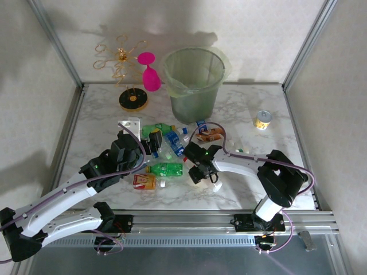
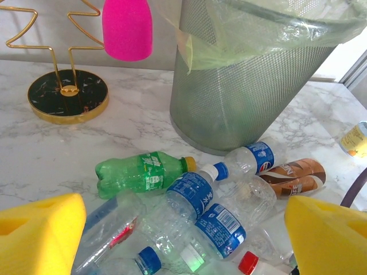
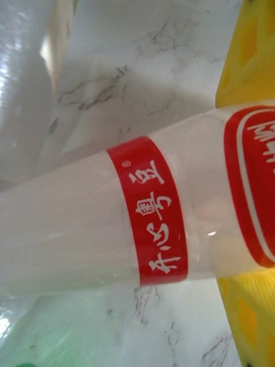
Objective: Put the plastic bottles in the bin
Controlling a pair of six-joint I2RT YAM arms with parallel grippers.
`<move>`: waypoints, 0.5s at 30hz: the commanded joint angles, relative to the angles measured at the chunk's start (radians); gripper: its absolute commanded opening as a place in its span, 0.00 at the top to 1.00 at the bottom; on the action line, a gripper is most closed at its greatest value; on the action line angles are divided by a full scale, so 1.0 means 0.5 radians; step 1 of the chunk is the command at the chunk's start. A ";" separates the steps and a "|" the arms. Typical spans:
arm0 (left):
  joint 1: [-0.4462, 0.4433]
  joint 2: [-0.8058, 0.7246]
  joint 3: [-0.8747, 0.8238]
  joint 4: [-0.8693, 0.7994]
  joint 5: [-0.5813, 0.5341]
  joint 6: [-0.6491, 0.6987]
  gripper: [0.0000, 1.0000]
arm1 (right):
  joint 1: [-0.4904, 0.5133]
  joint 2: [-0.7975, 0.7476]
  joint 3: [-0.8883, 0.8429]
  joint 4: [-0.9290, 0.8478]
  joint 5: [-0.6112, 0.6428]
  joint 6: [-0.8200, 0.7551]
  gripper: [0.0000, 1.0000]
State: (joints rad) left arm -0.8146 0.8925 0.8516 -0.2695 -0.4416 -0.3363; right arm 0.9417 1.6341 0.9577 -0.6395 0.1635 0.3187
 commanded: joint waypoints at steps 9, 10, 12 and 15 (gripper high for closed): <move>0.022 -0.008 -0.034 0.028 0.032 0.035 0.11 | 0.065 -0.101 -0.028 -0.020 -0.023 0.057 0.52; 0.022 -0.006 -0.031 0.027 0.033 0.034 0.11 | 0.073 -0.122 -0.028 -0.024 -0.031 0.062 0.52; 0.024 -0.009 -0.034 0.029 0.033 0.034 0.11 | 0.082 -0.172 -0.017 -0.042 -0.044 0.081 0.53; 0.024 -0.009 -0.034 0.031 0.033 0.031 0.11 | 0.095 -0.244 -0.018 -0.082 -0.037 0.119 0.53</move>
State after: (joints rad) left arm -0.8135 0.8925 0.8482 -0.2661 -0.4370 -0.3367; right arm 0.9749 1.5616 0.9543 -0.6476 0.1532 0.3458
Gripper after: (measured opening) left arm 0.893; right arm 0.468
